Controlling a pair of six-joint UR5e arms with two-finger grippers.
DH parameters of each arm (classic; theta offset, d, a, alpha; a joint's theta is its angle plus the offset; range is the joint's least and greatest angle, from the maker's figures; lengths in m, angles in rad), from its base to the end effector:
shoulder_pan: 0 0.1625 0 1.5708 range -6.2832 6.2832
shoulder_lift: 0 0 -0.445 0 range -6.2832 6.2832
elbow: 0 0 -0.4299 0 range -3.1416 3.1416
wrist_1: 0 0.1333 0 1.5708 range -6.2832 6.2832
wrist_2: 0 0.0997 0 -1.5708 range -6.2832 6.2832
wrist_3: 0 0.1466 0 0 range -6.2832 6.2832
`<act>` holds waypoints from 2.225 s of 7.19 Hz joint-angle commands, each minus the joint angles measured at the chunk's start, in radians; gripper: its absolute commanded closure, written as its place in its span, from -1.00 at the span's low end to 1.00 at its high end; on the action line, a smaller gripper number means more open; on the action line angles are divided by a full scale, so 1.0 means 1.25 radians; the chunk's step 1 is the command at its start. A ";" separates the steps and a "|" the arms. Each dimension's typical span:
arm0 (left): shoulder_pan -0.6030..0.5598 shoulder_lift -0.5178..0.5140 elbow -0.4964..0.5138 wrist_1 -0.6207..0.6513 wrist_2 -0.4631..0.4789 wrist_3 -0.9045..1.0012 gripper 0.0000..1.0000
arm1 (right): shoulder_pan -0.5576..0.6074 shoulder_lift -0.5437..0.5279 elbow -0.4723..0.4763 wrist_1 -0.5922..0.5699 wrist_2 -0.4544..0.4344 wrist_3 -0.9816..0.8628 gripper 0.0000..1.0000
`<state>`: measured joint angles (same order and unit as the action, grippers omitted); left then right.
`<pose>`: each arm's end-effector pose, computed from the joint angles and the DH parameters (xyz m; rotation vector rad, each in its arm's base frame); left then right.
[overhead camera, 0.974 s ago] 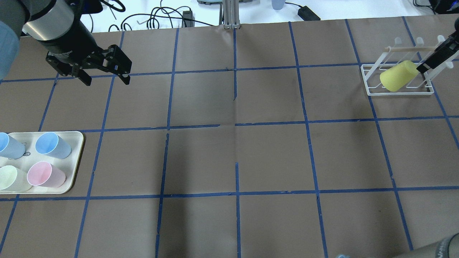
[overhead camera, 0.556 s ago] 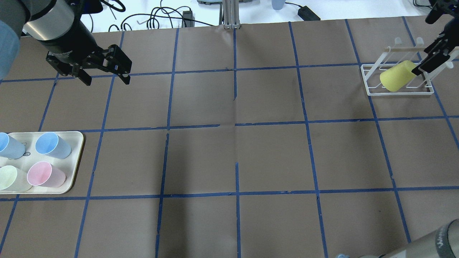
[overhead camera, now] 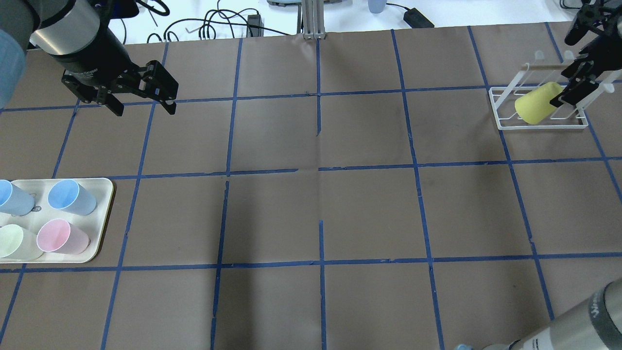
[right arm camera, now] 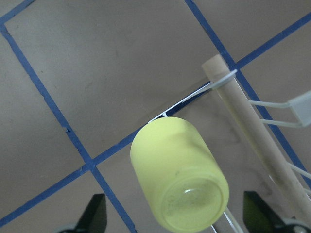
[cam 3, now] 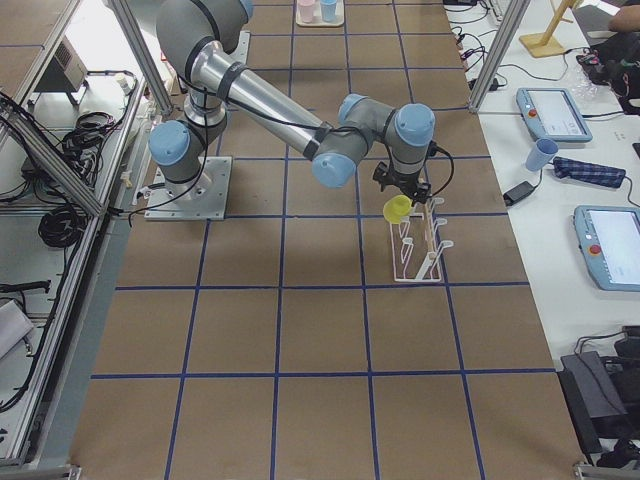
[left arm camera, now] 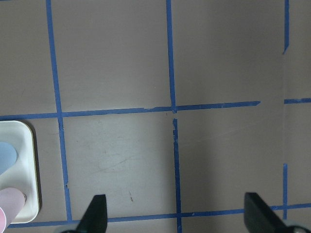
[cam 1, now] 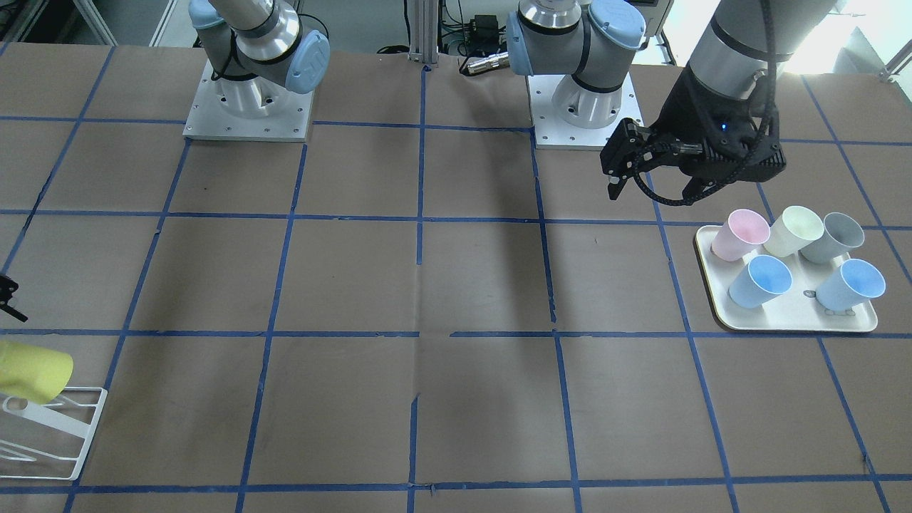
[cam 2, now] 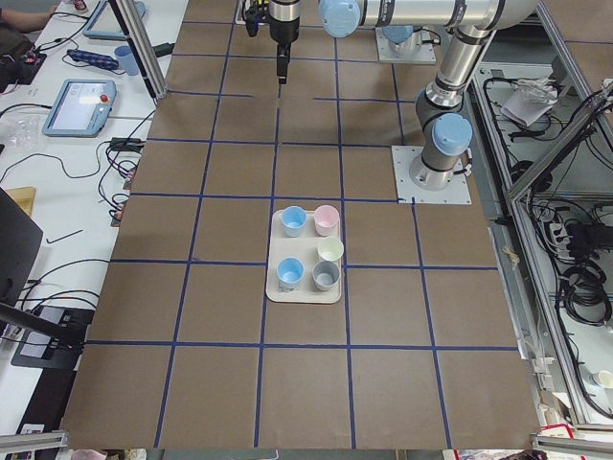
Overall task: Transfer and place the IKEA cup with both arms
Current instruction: 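Lower the right gripper onto the yellow cup and close on it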
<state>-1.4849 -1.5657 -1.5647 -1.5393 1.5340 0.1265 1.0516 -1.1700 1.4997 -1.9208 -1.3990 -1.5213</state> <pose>-0.0924 -0.5434 0.4702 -0.0643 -3.1080 0.0720 -0.2014 -0.6715 0.2907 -1.4720 2.6822 -0.2408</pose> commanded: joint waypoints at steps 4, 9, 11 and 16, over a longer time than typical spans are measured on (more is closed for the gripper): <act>0.000 0.000 -0.001 -0.001 0.000 0.001 -1.00 | 0.001 0.031 -0.001 -0.005 0.011 -0.005 -1.00; 0.000 0.001 -0.001 -0.001 -0.001 0.001 -1.00 | 0.001 0.045 -0.001 -0.017 0.021 0.000 -0.99; 0.000 0.002 -0.001 -0.001 0.000 -0.001 -1.00 | 0.001 0.044 -0.001 -0.017 0.021 0.001 -0.60; 0.000 0.002 -0.001 -0.001 -0.001 -0.001 -1.00 | 0.001 0.035 -0.014 -0.013 0.014 0.005 -0.19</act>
<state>-1.4849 -1.5631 -1.5662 -1.5399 1.5325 0.1259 1.0523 -1.1234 1.4925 -1.9400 -1.3775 -1.5174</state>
